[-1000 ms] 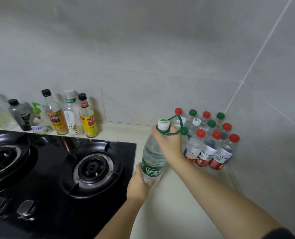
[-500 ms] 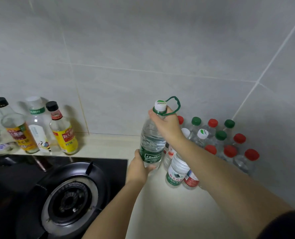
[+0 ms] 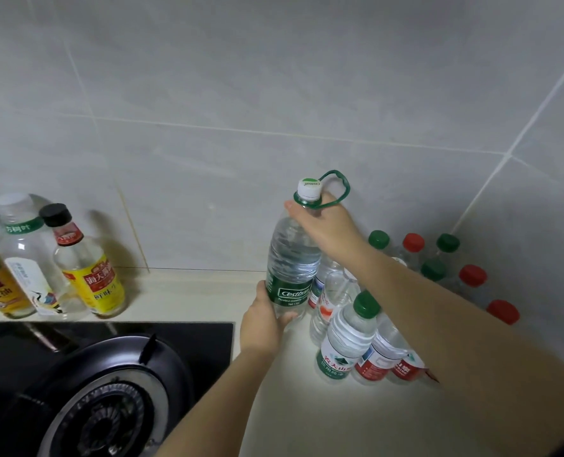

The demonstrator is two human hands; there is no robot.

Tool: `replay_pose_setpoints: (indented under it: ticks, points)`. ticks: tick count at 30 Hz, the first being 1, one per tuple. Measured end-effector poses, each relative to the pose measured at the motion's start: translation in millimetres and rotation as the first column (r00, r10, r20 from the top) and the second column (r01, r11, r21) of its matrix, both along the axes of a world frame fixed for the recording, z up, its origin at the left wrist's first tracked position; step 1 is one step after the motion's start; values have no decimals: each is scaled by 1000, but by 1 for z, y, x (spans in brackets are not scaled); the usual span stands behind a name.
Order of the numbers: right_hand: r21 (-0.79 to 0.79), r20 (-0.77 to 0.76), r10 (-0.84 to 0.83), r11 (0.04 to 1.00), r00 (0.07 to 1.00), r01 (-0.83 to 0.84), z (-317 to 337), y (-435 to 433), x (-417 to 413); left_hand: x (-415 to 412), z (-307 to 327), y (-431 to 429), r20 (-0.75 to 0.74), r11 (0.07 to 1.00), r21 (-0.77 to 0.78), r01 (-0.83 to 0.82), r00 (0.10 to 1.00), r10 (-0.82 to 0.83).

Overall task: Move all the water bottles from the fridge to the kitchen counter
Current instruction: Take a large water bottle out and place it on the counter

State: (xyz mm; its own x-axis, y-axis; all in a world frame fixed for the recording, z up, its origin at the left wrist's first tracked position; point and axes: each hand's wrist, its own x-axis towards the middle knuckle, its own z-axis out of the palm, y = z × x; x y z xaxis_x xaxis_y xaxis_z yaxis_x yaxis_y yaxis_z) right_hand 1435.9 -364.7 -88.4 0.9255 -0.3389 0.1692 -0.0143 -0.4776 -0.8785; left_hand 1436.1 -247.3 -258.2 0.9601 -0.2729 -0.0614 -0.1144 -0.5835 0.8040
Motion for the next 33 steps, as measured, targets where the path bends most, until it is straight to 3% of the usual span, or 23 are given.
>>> replay_pose_setpoints:
  ticks: [13, 16, 19, 22, 26, 33]
  points:
    - [12, 4, -15, 1000, 1000, 15, -6, -5, 6, 4, -9, -1, 11, 999, -12, 47, 999, -47]
    - [-156, -32, -85, 985, 996, 79, -10, -4, 2, 3, -8, -2, -12, 998, -7, 59, 998, -59]
    - [-476, -108, -184, 872, 977, 112, -6, -6, -5, -4, 1, 6, -49, 991, 100, 87, 995, -83]
    - [-770, -185, -266, 638, 946, 29, -3, -10, -23, -17, 14, 30, -28, 951, 289, 113, 994, -110]
    - [-833, -243, -245, 549, 939, -72, 2, -6, -64, -40, 45, 75, 154, 840, 534, 92, 967, -204]
    - [-875, -232, -111, 458, 966, -158, 23, 39, -154, -126, 121, 140, 274, 740, 673, -1, 929, -248]
